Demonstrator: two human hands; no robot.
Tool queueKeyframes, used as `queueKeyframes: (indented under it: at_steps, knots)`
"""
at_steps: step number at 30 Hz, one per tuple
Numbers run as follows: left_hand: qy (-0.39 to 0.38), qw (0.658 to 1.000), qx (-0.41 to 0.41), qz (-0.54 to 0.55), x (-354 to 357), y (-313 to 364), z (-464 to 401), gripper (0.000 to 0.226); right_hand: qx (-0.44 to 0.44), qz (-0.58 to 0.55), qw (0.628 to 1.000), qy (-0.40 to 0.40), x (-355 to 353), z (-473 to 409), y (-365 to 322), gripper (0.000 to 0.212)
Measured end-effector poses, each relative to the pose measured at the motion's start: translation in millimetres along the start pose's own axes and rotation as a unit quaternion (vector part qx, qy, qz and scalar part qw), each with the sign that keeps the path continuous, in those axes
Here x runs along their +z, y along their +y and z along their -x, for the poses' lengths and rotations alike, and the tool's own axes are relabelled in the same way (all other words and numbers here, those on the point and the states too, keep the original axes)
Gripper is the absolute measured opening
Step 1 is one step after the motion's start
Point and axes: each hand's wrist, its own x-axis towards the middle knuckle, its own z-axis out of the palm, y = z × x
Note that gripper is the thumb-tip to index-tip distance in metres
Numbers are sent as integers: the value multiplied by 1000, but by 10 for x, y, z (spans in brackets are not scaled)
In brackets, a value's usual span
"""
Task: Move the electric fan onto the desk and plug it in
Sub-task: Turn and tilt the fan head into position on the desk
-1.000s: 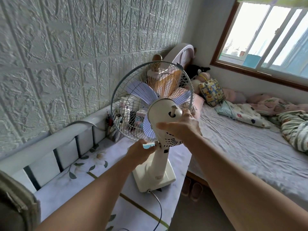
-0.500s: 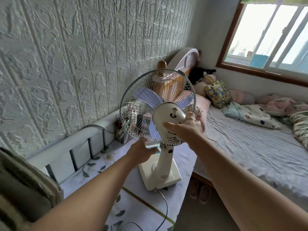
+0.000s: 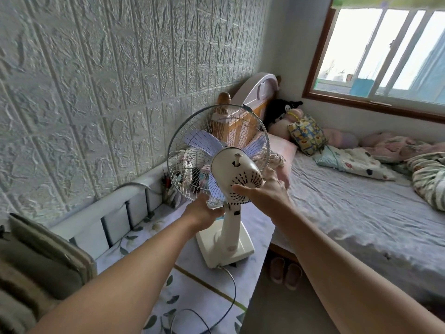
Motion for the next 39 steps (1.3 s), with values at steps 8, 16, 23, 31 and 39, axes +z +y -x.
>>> queueKeyframes:
  at_steps: [8, 16, 23, 31, 39]
  knots:
    - [21, 999, -26, 12, 231, 31, 73, 70, -29, -1, 999, -14, -257, 5, 355, 74]
    - [78, 991, -111, -12, 710, 183, 12, 70, -36, -28, 994, -98, -323, -593, 830, 83]
    - [173, 966, -194, -9, 1270, 324, -223, 66, -63, 11, 977, -203, -55, -1179, 1350, 69]
    - [319, 911, -248, 79, 1692, 141, -740, 63, -63, 68, 962, -257, 635, -1714, 1836, 70]
    - [433, 878, -204, 17, 1849, -34, -948, 53, -71, 109, 955, -269, 1260, -1957, 2189, 49]
